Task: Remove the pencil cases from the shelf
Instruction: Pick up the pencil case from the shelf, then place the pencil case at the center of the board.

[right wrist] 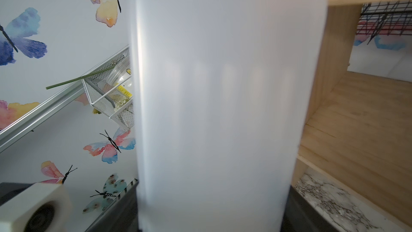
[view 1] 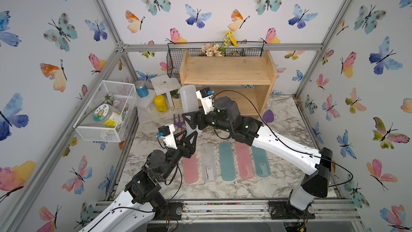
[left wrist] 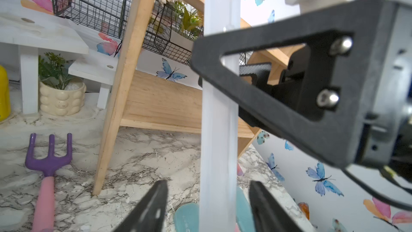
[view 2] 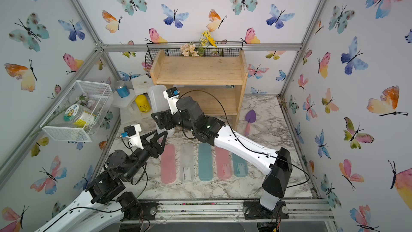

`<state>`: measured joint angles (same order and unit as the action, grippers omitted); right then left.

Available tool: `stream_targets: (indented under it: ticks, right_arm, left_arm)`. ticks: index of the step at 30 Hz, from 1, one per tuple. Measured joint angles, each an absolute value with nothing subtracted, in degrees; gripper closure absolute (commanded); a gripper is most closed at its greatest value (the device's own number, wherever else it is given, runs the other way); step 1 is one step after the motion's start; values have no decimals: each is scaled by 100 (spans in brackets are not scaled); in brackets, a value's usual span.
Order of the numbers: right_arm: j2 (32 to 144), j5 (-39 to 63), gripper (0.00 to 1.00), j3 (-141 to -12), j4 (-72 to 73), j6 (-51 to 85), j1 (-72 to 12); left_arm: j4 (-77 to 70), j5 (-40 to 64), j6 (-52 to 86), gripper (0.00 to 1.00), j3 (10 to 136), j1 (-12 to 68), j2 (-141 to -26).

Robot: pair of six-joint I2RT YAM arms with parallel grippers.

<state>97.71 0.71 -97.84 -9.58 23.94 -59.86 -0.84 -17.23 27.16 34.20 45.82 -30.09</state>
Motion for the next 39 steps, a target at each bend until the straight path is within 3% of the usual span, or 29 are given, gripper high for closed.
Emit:
stream_targets:
  ticks: [6, 14, 18, 26, 32, 39]
  right_arm:
    - [9500, -460, 26, -9448, -1343, 2344, -5986]
    - [8031, -969, 28, -7771, -1879, 2683, -5975]
    - [7909, -819, 30, -7089, -1828, 3170, -5999]
    - [9751, -202, 31, -7137, -1063, 4226, -6783]
    - [11393, 362, 30, -8385, -545, 4757, -7227]
    - [12488, 362, 28, -9828, -613, 5030, -7406]
  left_arm:
    - [296, -2484, 2790, 1, 3573, 4582, -3037]
    - [526, -3566, 2239, 1, 4274, 4582, -3140]
    - [681, -3927, 1992, 1, 4735, 4582, -3245]
    - [1081, -4108, 1931, 1, 5162, 4582, -3422]
    - [1800, -4123, 2143, 1, 5603, 4582, -3603]
    - [2735, -4375, 2521, 1, 5723, 4582, -3214]
